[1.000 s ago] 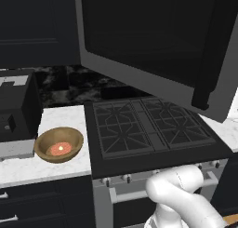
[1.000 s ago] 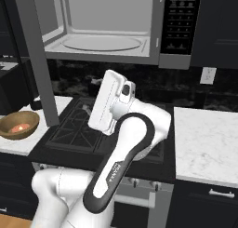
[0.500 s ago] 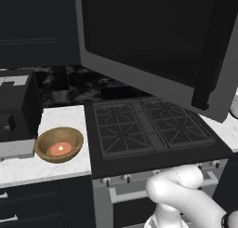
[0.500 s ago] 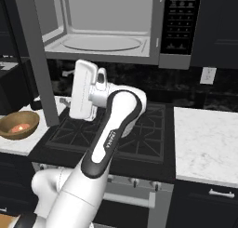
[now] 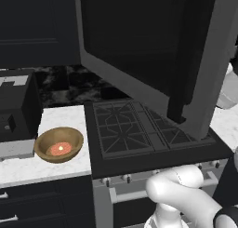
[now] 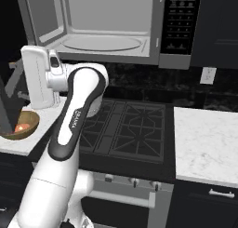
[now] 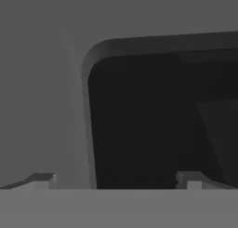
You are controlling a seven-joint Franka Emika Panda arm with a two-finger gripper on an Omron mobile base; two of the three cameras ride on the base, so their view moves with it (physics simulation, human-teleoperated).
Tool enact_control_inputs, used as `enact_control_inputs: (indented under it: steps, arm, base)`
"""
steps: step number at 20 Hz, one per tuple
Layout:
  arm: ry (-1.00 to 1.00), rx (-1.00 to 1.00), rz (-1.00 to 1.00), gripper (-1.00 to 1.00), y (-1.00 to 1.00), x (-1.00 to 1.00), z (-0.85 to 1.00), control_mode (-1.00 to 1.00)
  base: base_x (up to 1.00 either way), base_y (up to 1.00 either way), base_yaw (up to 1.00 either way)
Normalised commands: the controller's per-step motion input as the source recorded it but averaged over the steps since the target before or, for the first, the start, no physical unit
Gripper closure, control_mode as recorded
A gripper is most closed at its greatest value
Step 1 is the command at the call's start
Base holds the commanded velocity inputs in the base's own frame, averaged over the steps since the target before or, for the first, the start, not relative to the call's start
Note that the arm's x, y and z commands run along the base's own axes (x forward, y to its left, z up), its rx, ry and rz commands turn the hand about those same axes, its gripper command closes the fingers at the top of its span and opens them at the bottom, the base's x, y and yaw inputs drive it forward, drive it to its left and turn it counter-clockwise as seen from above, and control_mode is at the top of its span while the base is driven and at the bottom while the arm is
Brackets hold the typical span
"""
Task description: Open the microwave, place the bowl with waffle inside the microwave, then close the microwave door and turn it on.
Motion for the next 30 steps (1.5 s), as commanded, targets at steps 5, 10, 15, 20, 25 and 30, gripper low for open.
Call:
enact_control_inputs:
  steps: [5,10,15,20,25,30]
  arm:
    - [-0.13,-0.16,0.1,-1.0,1.0,-0.76,0.4,-1.0]
    - [-0.15,-0.16,0.01,-1.0,0.97,-0.46,0.25,-1.0]
    - [-0.1,0.0,-0.01,-1.0,0.07,-0.01,0.1,-1.0]
    - [-0.09,0.22,-0.11,-1.0,-0.89,0.5,0.0,-1.0]
    - [-0.1,0.2,-0.16,-1.0,-1.0,0.61,-0.12,-1.0]
    - [-0.11,-0.01,-0.1,-1.0,-0.6,0.67,-0.72,-1.0]
  base:
    - [0.0,0.0,0.0]
    - [0.0,0.0,0.0]
    - [0.0,0.0,0.0]
    - [0.0,0.0,0.0]
    - [0.0,0.0,0.0]
    - [0.0,0.0,0.0]
